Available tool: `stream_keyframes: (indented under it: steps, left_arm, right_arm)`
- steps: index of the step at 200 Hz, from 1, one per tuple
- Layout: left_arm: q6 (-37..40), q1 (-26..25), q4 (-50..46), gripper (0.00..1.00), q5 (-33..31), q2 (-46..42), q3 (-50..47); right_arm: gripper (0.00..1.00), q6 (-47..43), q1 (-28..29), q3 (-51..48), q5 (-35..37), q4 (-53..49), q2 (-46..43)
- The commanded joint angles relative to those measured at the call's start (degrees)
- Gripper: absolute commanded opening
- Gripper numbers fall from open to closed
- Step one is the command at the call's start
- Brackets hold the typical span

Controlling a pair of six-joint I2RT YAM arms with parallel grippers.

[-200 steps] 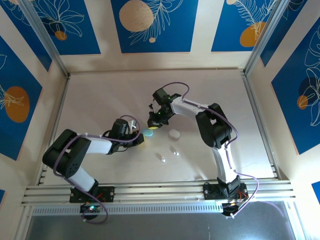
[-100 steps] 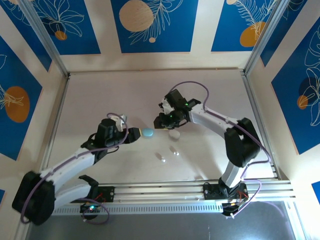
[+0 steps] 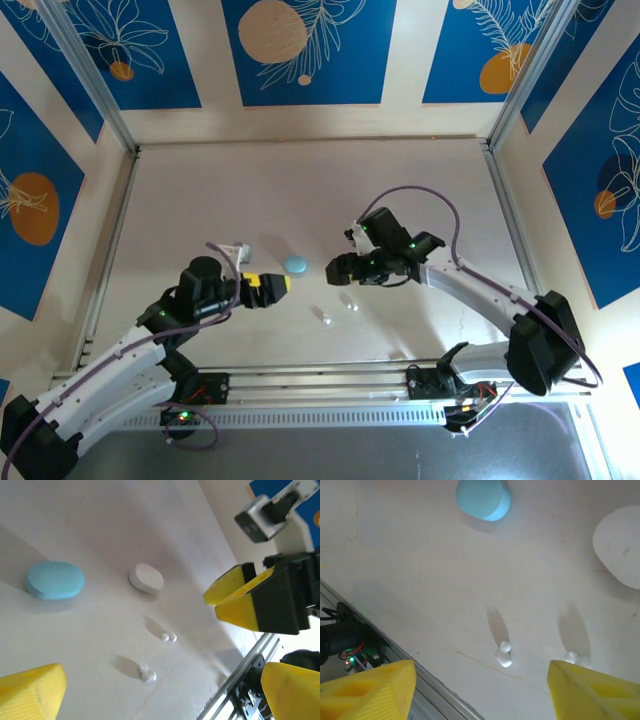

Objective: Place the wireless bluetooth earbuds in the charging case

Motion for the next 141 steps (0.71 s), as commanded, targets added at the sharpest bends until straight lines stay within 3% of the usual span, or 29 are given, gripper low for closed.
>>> stream_keyframes:
  steps: [1,55,141]
  left_arm:
    - [-0.4,-3.4,2.4,1.00,-1.8,2.1,0.2]
    - [4.1,-6.3,7.1,1.00,-4.8,10.7,2.5]
    - [4.1,-6.1,16.6,1.00,-5.4,22.1,3.5]
  right_arm:
    - [0.76,-0.6,-0.9,-1.9,1.7,-1.9,-3.5]
    - [0.86,-2.6,-4.8,-3.3,3.1,-2.0,-3.8]
    - [0.84,-7.8,-5.2,5.7,11.7,-6.6,8.4]
